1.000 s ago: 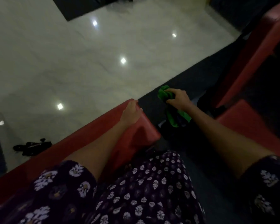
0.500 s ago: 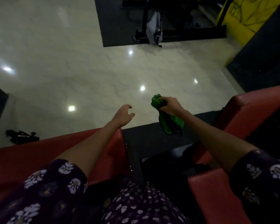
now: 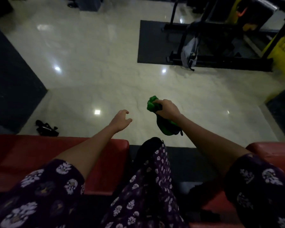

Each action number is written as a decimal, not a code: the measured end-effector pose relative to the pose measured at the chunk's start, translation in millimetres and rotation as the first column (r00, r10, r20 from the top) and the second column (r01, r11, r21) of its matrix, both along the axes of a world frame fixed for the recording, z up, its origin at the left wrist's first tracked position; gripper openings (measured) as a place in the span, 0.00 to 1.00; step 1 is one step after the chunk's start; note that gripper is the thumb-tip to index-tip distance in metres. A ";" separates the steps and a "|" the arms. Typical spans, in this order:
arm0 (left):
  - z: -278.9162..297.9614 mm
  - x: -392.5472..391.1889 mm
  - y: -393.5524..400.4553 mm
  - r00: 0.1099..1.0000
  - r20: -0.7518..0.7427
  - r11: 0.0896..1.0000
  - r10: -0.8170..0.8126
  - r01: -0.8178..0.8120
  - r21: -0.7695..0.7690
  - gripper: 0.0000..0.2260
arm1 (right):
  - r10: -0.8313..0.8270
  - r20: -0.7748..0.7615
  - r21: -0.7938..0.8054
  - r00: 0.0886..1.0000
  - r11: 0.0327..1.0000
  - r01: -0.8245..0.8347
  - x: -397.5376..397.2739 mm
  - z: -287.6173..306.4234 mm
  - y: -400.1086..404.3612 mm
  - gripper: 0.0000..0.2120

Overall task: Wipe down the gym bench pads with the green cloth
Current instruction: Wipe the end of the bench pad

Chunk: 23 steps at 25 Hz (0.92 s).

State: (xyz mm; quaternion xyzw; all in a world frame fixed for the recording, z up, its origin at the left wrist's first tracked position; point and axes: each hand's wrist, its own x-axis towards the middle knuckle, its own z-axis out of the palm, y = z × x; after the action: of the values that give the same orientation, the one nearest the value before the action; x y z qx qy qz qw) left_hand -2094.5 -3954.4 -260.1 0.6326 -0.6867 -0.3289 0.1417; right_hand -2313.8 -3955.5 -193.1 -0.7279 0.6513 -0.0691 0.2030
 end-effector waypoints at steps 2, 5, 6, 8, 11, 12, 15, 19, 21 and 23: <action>0.7 -4.0 -22.4 0.999 0.000 0.999 0.038 -0.038 -0.018 0.20 | 0.022 0.002 -0.032 1.000 0.999 -0.022 -5.4 2.1 -25.7 0.23; -3.6 -11.1 -69.1 0.997 0.011 0.996 0.081 -0.080 -0.033 0.21 | 0.047 0.029 -0.033 0.998 0.998 -0.046 -11.6 -1.9 -76.5 0.23; -6.0 -12.7 -89.1 0.996 0.026 0.996 0.085 -0.084 -0.026 0.21 | 0.060 0.028 -0.023 0.998 0.998 -0.060 -12.6 -4.0 -98.2 0.23; -9.6 -12.8 -135.8 0.993 0.040 0.994 0.109 -0.108 -0.021 0.21 | 0.088 0.021 -0.005 0.996 0.996 -0.088 -12.7 -6.6 -148.6 0.24; 0.1 -9.3 -200.7 0.983 0.030 0.984 0.179 -0.178 -0.021 0.21 | 0.151 -0.003 0.027 0.989 0.988 -0.151 -5.9 -2.7 -224.1 0.23; 4.0 -6.8 -220.5 0.980 0.030 0.981 0.196 -0.196 -0.014 0.21 | 0.186 -0.015 0.047 0.983 0.982 -0.185 -0.3 0.1 -248.7 0.23; 13.3 4.4 -267.5 0.973 0.054 0.975 0.224 -0.224 -0.011 0.22 | 0.291 -0.042 0.091 0.956 0.954 -0.286 22.9 4.7 -306.8 0.23; 16.2 28.2 -288.5 0.952 0.062 0.954 0.299 -0.299 -0.001 0.22 | 0.407 0.008 0.068 0.913 0.911 -0.407 64.5 -0.7 -346.8 0.23; 14.1 48.3 -290.2 0.922 0.068 0.924 0.381 -0.382 0.002 0.23 | 0.492 0.025 0.087 0.870 0.866 -0.493 93.5 -5.2 -362.0 0.23; 9.3 69.3 -285.2 0.860 0.043 0.861 0.509 -0.509 0.001 0.23 | 0.593 0.031 0.095 0.804 0.799 -0.593 127.7 -11.2 -373.1 0.22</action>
State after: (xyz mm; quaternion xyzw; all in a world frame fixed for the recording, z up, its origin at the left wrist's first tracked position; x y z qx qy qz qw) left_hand -2025.2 -4239.6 -250.8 0.7989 -0.4962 -0.2710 0.2053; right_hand -2186.1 -4328.6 -204.3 -0.8840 0.3935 0.0305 0.2503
